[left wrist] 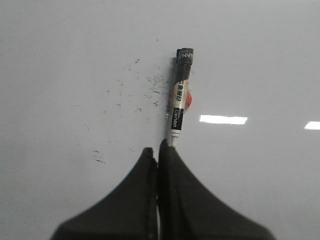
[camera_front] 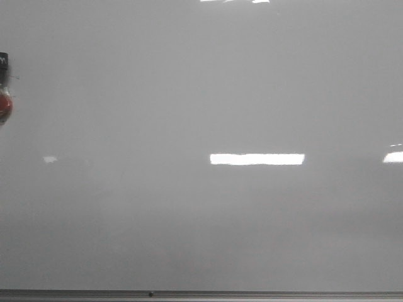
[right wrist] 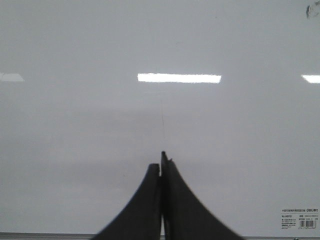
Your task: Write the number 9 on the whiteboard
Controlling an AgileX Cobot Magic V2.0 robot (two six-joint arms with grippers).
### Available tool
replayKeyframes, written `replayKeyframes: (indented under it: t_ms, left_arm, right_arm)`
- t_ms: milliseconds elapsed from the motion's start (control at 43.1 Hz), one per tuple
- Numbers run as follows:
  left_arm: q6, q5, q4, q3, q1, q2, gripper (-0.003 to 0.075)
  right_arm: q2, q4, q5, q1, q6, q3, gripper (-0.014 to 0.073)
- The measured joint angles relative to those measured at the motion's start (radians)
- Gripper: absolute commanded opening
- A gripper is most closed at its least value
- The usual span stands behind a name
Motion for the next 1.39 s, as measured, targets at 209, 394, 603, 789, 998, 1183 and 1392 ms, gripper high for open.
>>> replayKeyframes:
  t_ms: [209, 394, 603, 789, 998, 1183, 1392]
  left_arm:
    - [0.0, 0.0, 0.0, 0.0, 0.0, 0.0, -0.0019]
    - [0.0, 0.0, 0.0, 0.0, 0.0, 0.0, -0.0019]
    - [0.0, 0.0, 0.0, 0.0, 0.0, 0.0, -0.0019]
    - [0.0, 0.0, 0.0, 0.0, 0.0, 0.0, -0.0019]
    - [0.0, 0.0, 0.0, 0.0, 0.0, 0.0, -0.0019]
    - [0.0, 0.0, 0.0, 0.0, 0.0, 0.0, -0.0019]
    - [0.0, -0.03, 0.0, 0.0, 0.0, 0.0, -0.0019]
  right_arm:
    - [0.0, 0.0, 0.0, 0.0, 0.0, 0.0, -0.0069]
    - [0.0, 0.0, 0.0, 0.0, 0.0, 0.0, -0.0069]
    - [0.0, 0.0, 0.0, 0.0, 0.0, 0.0, -0.0069]
    - [0.0, 0.0, 0.0, 0.0, 0.0, 0.0, -0.0069]
    - [0.0, 0.0, 0.0, 0.0, 0.0, 0.0, -0.0069]
    - [0.0, 0.0, -0.002, 0.0, 0.0, 0.0, -0.0069]
    - [0.0, 0.0, -0.014, 0.0, 0.0, 0.0, -0.0069]
